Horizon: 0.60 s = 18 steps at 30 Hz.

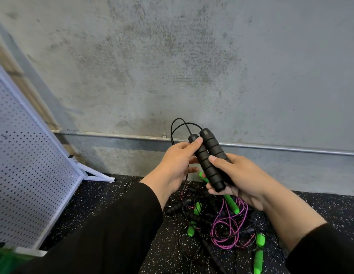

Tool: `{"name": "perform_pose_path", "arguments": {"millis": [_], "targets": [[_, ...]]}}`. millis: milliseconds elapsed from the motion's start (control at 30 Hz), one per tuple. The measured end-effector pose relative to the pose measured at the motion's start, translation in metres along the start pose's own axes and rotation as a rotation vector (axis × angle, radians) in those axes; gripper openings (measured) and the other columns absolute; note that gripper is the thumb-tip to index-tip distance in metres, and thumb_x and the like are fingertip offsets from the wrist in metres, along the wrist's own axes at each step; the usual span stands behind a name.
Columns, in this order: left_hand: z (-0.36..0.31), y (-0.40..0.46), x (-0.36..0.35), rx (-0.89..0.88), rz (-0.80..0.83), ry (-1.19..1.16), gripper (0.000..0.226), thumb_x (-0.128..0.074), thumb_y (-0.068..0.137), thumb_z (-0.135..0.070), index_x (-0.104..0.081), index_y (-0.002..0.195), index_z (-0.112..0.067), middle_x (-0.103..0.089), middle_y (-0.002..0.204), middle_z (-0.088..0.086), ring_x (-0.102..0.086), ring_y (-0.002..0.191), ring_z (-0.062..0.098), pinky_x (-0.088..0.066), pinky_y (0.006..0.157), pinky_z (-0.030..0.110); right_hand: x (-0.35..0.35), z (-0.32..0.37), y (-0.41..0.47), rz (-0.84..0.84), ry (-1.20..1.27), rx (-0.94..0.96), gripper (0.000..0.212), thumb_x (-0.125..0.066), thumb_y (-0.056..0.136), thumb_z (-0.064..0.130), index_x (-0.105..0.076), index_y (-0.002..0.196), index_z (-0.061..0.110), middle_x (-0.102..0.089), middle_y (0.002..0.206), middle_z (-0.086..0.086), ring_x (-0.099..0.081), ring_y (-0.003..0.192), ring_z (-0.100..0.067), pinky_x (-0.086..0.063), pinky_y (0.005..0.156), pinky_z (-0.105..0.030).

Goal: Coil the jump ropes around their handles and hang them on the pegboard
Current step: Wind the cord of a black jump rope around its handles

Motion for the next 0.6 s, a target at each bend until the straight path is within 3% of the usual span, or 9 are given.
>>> {"name": "perform_pose_path", "arguments": {"millis": [100, 200, 300, 433, 500, 600], "targets": [[-0.001, -0.007, -0.006, 0.014, 0.028, -0.060, 0.026, -0.069, 0.095, -0.040, -0.065, 0.104, -0.016, -0.072, 0.083, -0.006, -0.067, 0.071, 0.007, -0.051, 0.067, 0.030, 0.001, 0.002, -0.003, 0.013, 0.019, 0.010, 0.032, -0.066, 0.097, 0.026, -0.061, 0.120, 0.005, -0.062, 0.117, -0.039, -0.067, 0.075, -0.031, -0.062, 0.061, -0.034], [-0.004, -0.013, -0.012, 0.036, 0.050, -0.191, 0.025, -0.068, 0.096, -0.037, -0.067, 0.104, -0.014, -0.072, 0.089, 0.000, -0.068, 0.082, 0.013, -0.055, 0.074, 0.031, -0.005, 0.004, -0.008, 0.076, 0.035, 0.010, 0.035, -0.065, 0.096, 0.024, -0.059, 0.122, 0.001, -0.065, 0.103, -0.031, -0.066, 0.070, -0.029, -0.061, 0.056, -0.031], [-0.008, -0.016, -0.012, 0.027, 0.022, -0.270, 0.024, -0.068, 0.096, -0.035, -0.068, 0.103, -0.012, -0.071, 0.094, 0.005, -0.065, 0.093, 0.022, -0.052, 0.085, 0.035, -0.012, 0.003, -0.013, 0.124, 0.055, 0.005, 0.037, -0.065, 0.096, 0.022, -0.057, 0.124, -0.002, -0.064, 0.102, -0.027, -0.066, 0.074, -0.029, -0.062, 0.061, -0.033], [-0.014, -0.022, -0.016, 0.001, 0.011, -0.303, 0.027, -0.065, 0.098, -0.035, -0.067, 0.105, -0.010, -0.071, 0.095, 0.007, -0.066, 0.096, 0.023, -0.052, 0.099, 0.042, -0.018, 0.004, -0.019, 0.163, 0.100, 0.013, 0.045, -0.067, 0.091, 0.023, -0.057, 0.126, -0.002, -0.067, 0.107, -0.033, -0.068, 0.078, -0.028, -0.063, 0.069, -0.036], [-0.015, -0.024, -0.018, 0.013, 0.041, -0.308, 0.033, -0.067, 0.097, -0.035, -0.066, 0.114, -0.007, -0.070, 0.107, 0.010, -0.066, 0.103, 0.025, -0.049, 0.108, 0.045, -0.018, 0.004, -0.023, 0.173, 0.087, 0.008, 0.052, -0.070, 0.085, 0.026, -0.056, 0.127, -0.002, -0.068, 0.106, -0.031, -0.068, 0.079, -0.028, -0.063, 0.070, -0.036], [-0.014, -0.027, -0.020, 0.052, 0.089, -0.335, 0.057, -0.072, 0.092, -0.032, -0.058, 0.132, 0.006, -0.072, 0.115, 0.015, -0.068, 0.104, 0.026, -0.050, 0.108, 0.046, -0.022, 0.001, -0.029, 0.219, 0.066, -0.024, 0.054, -0.068, 0.085, 0.032, -0.057, 0.127, 0.000, -0.068, 0.101, -0.025, -0.067, 0.077, -0.027, -0.062, 0.069, -0.036]]}}
Point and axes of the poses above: each hand's wrist, its own y-axis towards the middle knuckle, its own x-axis out of the back of the hand, z = x × y, the point moved 9 cm from there along y, towards the middle knuckle
